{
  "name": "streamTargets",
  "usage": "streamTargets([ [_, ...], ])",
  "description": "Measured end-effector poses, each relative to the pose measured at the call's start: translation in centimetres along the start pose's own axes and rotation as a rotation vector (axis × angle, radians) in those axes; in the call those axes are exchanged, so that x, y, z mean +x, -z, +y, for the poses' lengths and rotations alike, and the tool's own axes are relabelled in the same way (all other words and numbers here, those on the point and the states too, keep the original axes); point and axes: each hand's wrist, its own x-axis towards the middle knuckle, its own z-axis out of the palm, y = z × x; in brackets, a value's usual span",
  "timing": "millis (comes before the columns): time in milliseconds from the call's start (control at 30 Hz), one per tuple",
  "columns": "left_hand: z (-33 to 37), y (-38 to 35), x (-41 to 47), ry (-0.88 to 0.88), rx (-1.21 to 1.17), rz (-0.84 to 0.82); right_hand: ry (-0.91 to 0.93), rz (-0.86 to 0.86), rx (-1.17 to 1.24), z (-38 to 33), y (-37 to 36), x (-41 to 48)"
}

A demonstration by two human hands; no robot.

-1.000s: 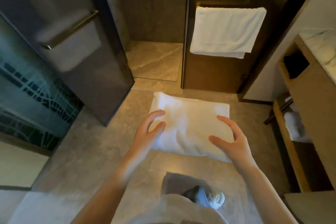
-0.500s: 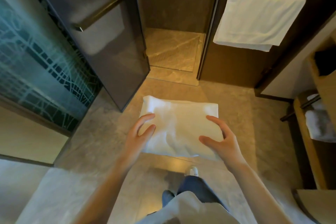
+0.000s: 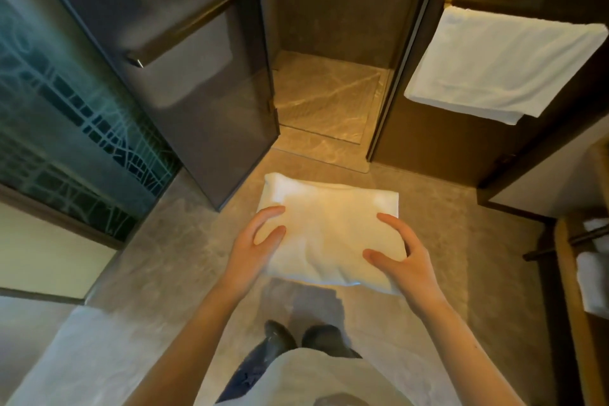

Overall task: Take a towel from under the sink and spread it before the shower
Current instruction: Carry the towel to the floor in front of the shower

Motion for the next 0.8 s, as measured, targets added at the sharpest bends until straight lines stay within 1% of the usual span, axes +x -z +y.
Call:
streamTargets([
  [200,-0.4,1.0,4.9,0.019,0.003,-0.026,-0.018,0.001,-0.027,-0.4,-1.0,4.6],
  [333,-1.3,2.9,8.9,0.015,0.007,-0.058,-0.048,0.036,-0.047,-0.4,-3.4,7.4],
  [500,-2.7,7.2,14.8,0.014,0.021,-0.138,-0.074,0.101,-0.053,-0.9,-8.2,11.5],
  [700,-3.1,13.5,22.0,0.021,0.043,-0.224,-0.098,0.173,0.005,-2.7,-15.3,15.8],
  [800,-3.0,15.8,25.1,0.022,0.057,-0.271,-0.084,0.202,-0.002,-3.5,-17.7,17.7],
])
